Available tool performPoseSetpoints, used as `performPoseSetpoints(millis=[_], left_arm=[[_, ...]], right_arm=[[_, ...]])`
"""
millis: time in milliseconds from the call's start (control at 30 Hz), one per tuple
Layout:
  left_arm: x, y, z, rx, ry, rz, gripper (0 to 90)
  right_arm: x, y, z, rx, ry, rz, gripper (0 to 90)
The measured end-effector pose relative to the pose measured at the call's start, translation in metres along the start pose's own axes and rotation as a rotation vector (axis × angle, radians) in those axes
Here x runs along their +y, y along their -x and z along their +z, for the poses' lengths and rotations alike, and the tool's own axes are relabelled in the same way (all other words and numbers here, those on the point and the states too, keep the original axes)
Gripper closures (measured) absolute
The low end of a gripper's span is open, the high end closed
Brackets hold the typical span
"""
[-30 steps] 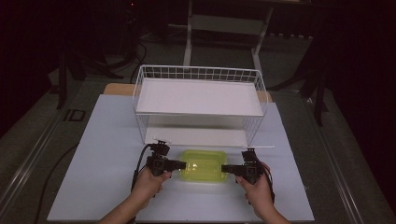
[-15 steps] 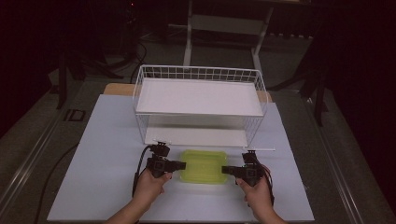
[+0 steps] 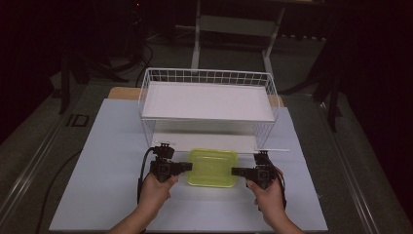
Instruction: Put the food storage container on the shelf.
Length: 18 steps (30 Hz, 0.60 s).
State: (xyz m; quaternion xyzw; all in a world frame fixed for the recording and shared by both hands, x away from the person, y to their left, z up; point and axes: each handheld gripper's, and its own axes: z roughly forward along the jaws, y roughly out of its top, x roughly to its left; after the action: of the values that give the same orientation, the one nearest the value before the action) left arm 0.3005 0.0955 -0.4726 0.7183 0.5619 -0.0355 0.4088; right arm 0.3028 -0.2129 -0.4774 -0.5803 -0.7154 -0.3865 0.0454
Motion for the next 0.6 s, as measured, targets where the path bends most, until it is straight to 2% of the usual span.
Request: performPoseSetpoints(millis=[167, 300, 333, 467, 600], left_arm=[[0.016, -0.005, -0.003, 0.005, 0.049, -0.014, 80.4], [0.026, -0.012, -0.002, -0.021, 0.088, -0.026, 80.4], [0.028, -0.013, -0.002, -0.028, 0.100, -0.021, 80.4], [0.033, -0.019, 0.003, -0.018, 0.146, 0.008, 80.5], [0.035, -0.026, 0.013, 0.001, 0.147, 0.017, 80.4]], right_arm=[[0.018, -0.007, 0.000, 0.001, 0.046, 0.000, 79.3], [0.031, -0.011, 0.002, -0.011, 0.083, -0.002, 79.2], [0.034, -0.011, 0.003, -0.021, 0.095, 0.000, 79.1], [0.043, -0.009, 0.011, -0.031, 0.119, -0.007, 79.1], [0.047, -0.006, 0.020, -0.055, 0.134, -0.012, 78.9]])
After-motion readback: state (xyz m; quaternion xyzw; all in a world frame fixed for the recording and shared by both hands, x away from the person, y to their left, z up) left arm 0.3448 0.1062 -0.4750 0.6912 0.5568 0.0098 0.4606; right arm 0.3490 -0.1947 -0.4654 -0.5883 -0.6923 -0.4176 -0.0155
